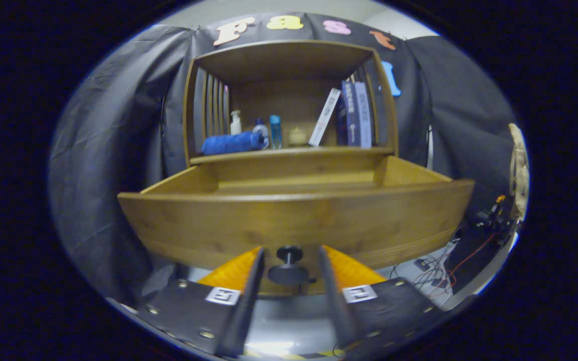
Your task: Pull open the drawer, take out the items inside it, and place them on the countertop above the cabinet.
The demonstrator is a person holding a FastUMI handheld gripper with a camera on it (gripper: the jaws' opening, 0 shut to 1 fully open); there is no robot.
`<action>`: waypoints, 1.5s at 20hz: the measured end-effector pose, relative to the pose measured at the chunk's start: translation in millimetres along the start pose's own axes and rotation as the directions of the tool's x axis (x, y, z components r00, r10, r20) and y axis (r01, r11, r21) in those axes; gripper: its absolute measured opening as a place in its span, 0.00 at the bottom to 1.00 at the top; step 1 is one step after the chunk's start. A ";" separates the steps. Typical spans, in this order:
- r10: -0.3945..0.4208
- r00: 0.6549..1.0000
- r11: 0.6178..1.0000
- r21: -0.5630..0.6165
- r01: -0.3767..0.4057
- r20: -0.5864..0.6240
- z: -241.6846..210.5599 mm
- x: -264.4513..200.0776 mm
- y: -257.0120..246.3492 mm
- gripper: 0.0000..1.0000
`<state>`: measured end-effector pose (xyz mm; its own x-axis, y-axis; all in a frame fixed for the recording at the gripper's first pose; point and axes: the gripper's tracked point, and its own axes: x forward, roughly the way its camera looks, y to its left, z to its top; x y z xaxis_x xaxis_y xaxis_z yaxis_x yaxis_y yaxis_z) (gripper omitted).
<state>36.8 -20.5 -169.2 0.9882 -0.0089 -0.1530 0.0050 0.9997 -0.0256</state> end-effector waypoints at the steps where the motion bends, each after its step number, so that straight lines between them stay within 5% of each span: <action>1: -0.002 1.000 1.000 -0.014 0.002 0.013 11.4 -4.1 0.3 0.71; 3: -0.001 0.999 1.000 -0.026 0.002 0.038 29.9 -8.6 3.3 0.94; 8: -0.025 0.993 0.999 -0.035 0.029 0.115 87.4 -7.6 3.3 0.97; 14: -0.014 1.000 0.999 -0.047 0.015 0.020 105.8 39.7 15.2 0.97; 22: -0.030 0.976 0.996 -0.090 0.010 -0.213 74.3 112.4 15.5 0.97; 30: -0.025 0.897 1.000 -0.017 0.019 -0.442 23.9 146.8 12.5 0.97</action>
<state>185.5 -8.8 -168.4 0.8183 -0.0434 -0.5732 0.0212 0.9987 -0.0454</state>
